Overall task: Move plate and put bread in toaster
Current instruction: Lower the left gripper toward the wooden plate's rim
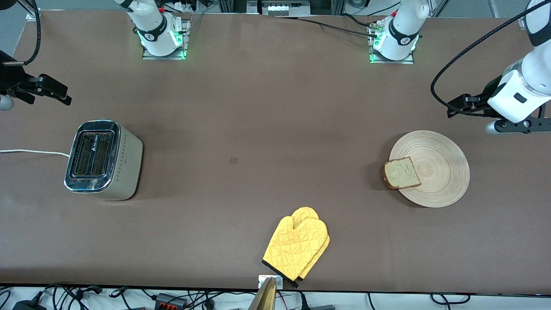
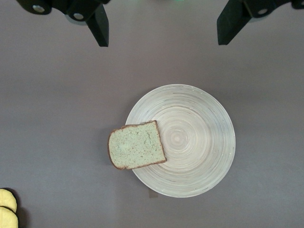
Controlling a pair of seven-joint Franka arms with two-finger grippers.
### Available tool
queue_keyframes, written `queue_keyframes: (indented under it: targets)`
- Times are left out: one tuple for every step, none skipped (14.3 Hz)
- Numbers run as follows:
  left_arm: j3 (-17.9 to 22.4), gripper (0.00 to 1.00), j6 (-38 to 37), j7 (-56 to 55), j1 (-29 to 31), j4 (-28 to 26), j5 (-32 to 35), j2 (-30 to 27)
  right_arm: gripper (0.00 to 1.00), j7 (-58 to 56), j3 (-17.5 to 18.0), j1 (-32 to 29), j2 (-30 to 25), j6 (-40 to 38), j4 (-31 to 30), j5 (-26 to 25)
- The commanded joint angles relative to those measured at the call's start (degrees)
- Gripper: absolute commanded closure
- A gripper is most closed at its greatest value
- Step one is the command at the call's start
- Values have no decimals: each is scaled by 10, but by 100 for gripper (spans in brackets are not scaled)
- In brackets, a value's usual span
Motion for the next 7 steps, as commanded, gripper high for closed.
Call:
queue_keyframes:
  targets:
    - [-14,0,-37,-11,-2,10,5,-5,0,-9,2,-6,-15,-3,-12,5]
    - [-14,0,-34,-13,-2,10,4,-5,0,-9,2,-6,-15,-2,-9,5]
    - [-14,0,-32,-13,2,9,-6,-4,0,-8,2,-6,-13,0,-7,6]
    - [-12,0,-32,-13,7,5,-25,-5,0,-9,2,-6,-13,0,-8,5]
    - [-9,0,-33,-13,11,4,-39,-2,0,-9,2,-6,-13,0,-8,5]
    - [-9,0,-34,-5,14,7,-38,5,0,-9,2,-6,-13,-2,-8,5]
    - [-9,0,-36,0,14,11,-33,10,0,-8,2,-6,-13,-2,-8,5]
